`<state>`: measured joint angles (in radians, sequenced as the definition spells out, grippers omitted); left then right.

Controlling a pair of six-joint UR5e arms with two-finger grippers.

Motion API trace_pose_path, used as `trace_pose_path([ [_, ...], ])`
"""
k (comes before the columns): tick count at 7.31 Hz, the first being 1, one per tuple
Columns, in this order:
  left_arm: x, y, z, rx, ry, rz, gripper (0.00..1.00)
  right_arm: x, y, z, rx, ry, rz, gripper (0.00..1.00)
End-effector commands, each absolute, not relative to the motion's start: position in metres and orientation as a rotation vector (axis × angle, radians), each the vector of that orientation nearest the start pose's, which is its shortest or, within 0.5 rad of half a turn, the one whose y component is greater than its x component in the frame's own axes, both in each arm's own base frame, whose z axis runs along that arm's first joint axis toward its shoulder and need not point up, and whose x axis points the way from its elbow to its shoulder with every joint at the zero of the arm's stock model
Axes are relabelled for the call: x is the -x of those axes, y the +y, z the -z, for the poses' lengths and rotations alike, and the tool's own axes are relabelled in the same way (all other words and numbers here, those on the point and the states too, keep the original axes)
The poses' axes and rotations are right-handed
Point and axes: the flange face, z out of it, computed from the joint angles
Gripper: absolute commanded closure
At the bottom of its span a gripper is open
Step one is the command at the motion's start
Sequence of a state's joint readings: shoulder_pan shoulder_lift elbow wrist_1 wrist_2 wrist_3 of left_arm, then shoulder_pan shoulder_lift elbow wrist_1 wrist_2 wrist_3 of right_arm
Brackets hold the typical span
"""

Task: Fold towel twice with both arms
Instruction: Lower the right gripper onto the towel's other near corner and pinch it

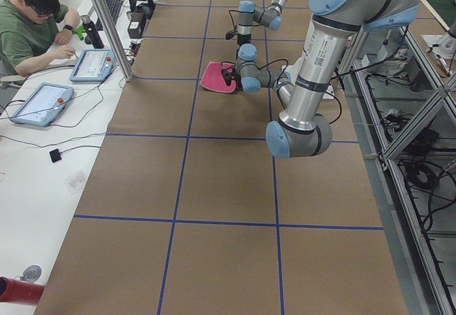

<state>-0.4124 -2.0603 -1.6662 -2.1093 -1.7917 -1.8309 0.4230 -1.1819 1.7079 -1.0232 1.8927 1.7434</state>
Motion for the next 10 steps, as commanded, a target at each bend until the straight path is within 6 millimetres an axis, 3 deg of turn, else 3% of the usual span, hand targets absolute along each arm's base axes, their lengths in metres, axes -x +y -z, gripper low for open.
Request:
trace_pose_path([
  [1, -0.5577, -0.3659, -0.2735, 0.112, 1.141, 0.474, 1.0, 0.5342, -0.349, -0.3209, 0.162, -1.089, -0.359, 0.3],
  [9, -0.5577, -0.3659, -0.2735, 0.112, 1.141, 0.474, 1.0, 0.5354, -0.3441, -0.325, 0.166, -1.083, -0.35, 0.35],
  [10, -0.5577, -0.3659, -0.2735, 0.112, 1.141, 0.474, 1.0, 0.5362, -0.3436, -0.3257, 0.167, -1.081, -0.351, 0.42],
])
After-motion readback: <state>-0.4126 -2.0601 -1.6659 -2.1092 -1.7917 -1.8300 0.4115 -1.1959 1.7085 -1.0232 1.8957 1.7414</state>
